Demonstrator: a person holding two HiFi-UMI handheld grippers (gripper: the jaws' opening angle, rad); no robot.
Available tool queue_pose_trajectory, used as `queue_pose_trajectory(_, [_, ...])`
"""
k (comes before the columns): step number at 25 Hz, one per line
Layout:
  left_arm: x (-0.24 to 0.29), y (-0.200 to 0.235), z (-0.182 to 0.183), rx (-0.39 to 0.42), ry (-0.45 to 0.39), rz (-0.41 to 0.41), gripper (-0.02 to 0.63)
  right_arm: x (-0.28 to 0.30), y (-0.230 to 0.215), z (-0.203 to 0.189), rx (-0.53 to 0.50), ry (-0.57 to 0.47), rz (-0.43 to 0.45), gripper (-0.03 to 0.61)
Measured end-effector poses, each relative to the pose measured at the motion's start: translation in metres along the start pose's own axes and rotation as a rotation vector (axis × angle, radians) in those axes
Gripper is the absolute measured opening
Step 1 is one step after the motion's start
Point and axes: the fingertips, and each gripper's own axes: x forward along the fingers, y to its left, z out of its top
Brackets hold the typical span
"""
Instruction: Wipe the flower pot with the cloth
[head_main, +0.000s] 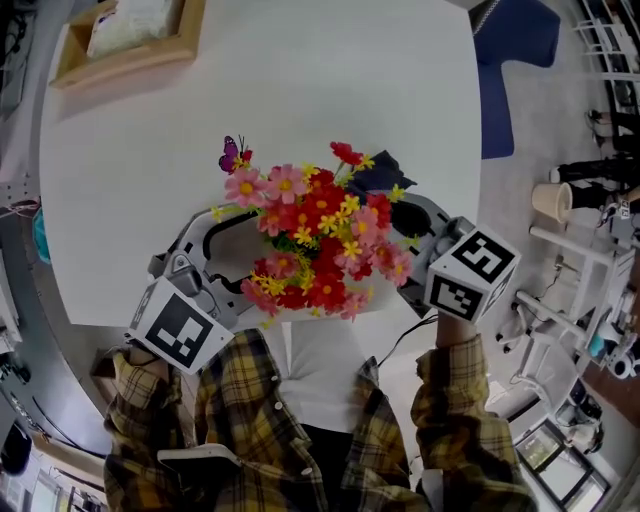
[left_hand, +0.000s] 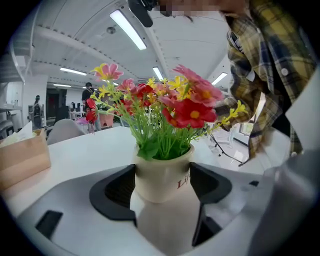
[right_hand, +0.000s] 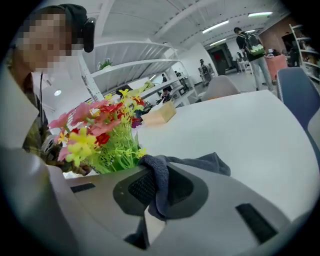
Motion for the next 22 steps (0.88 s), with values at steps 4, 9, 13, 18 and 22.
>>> queue_pose_trajectory(4, [0.009,-0.003,0.004,0.035,0.022,-0.077,0.353,0.002,-0.001,0.005,-0.032,0.062,0.145,0.017])
queue_pose_trajectory(9, [0.034,-0.004,-0.006,0.074,0.047,-0.185,0.353,0.011,-0.016,-0.003,-0.056,0.135,0.298,0.017])
queue_pose_trajectory(13, [0.039,0.006,0.007,0.113,0.066,-0.252,0.353,0.012,-0.018,0.017,-0.064,0.18,0.398,0.017])
queue_pose_trajectory(18, [0.038,0.011,0.014,0.15,0.078,-0.309,0.353,0.022,-0.009,0.037,-0.045,0.197,0.502,0.017])
queue_pose_trajectory(22, [0.034,0.012,0.017,0.159,0.076,-0.338,0.354,0.031,0.001,0.043,-0.006,0.251,0.57,0.017])
